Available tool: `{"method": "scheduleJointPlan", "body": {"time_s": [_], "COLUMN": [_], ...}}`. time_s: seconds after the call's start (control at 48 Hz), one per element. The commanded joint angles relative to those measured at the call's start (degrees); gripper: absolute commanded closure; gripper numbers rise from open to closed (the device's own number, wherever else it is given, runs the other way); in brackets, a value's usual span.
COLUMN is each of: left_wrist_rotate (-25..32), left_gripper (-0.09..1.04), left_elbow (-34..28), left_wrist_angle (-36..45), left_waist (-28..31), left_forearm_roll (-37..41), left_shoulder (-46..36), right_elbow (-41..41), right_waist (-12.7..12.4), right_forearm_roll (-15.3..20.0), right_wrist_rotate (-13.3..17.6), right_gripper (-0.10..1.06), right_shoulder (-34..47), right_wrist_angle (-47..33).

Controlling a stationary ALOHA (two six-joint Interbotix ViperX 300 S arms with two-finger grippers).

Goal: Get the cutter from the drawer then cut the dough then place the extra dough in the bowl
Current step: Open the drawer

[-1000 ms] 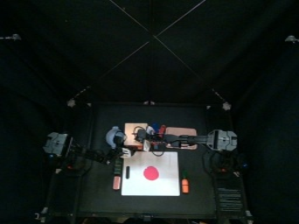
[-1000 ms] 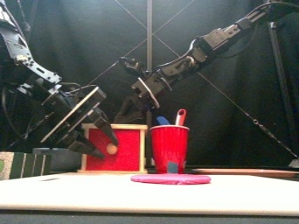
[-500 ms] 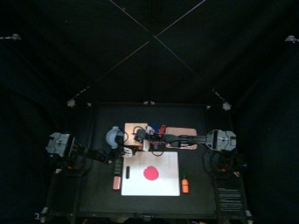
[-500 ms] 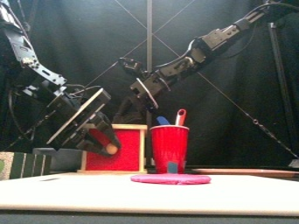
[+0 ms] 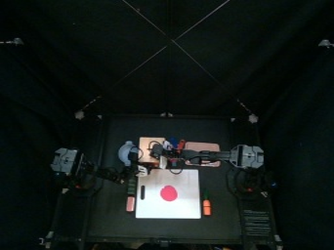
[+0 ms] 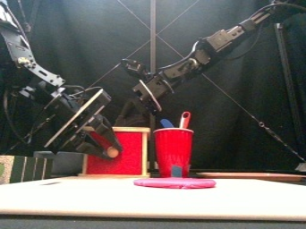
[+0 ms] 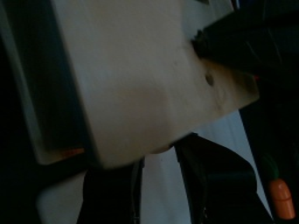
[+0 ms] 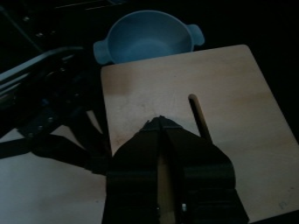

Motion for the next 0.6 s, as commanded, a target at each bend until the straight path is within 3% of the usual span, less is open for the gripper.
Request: {"method": "scheduleJointPlan", "body": {"time_s": [0.021,0.604], "left_wrist_rotate": [0.18,0.18], "left_gripper": [0.43,0.43], "left_elbow": [-0.97,-1.67], "left_wrist_angle": [0.18,0.18], "left_waist": [-2.9,-10.28], "left_forearm_roll": [-1.05,-6.06], "left_shoulder": [-0.62,-0.26], "right_elbow": [-0.09,-0.09], "right_waist": [-0.26,-0.26], "right_forearm_roll": [0.0,0.0], "right_wrist_rotate": [0.0,0.0], "right_gripper": [0.95,0.95], "right_shoulder": [-0.35,-0.18], "right_wrist_angle": [0.53,0.44]}}
